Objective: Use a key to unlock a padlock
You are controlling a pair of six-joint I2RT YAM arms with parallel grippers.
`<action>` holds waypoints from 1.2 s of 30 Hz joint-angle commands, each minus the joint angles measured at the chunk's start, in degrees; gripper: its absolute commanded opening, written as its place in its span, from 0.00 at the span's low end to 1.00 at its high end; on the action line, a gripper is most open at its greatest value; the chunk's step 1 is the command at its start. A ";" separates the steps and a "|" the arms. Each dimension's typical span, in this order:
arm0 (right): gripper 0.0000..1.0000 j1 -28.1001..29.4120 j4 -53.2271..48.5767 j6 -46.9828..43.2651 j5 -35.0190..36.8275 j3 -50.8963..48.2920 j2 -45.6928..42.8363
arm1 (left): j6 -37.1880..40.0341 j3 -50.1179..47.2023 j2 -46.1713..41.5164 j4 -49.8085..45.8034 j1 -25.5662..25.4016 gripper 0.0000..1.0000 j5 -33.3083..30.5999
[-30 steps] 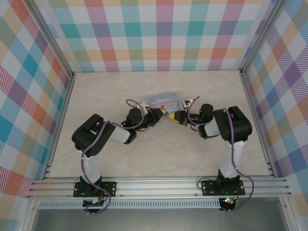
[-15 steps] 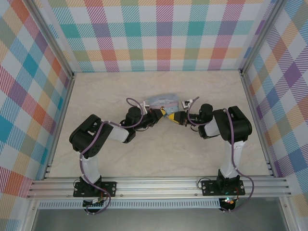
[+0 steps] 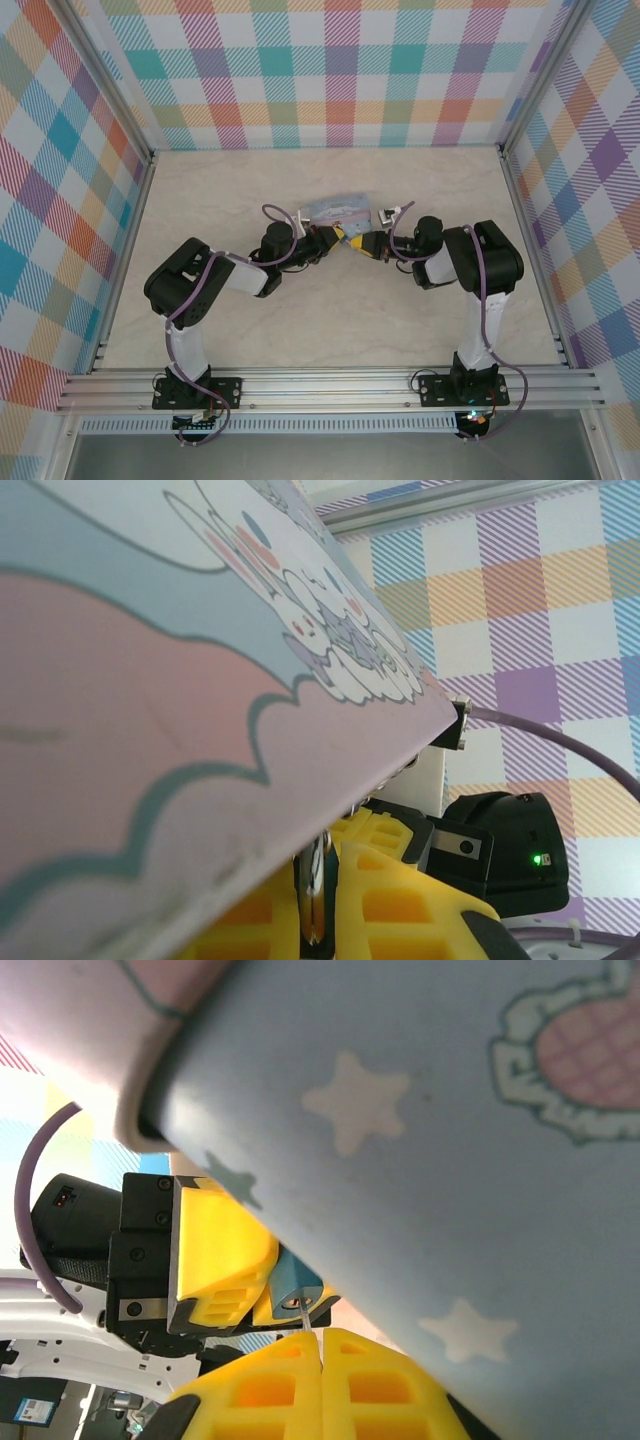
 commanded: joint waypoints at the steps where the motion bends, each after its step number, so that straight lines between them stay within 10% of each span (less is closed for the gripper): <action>1: 0.02 -0.49 2.36 0.09 6.68 -0.59 0.08 | -4.36 2.14 -1.44 9.87 -2.99 0.00 7.87; 36: 0.01 2.09 1.54 1.75 8.08 2.26 -1.97 | -0.03 2.88 0.43 4.54 -3.60 0.00 8.84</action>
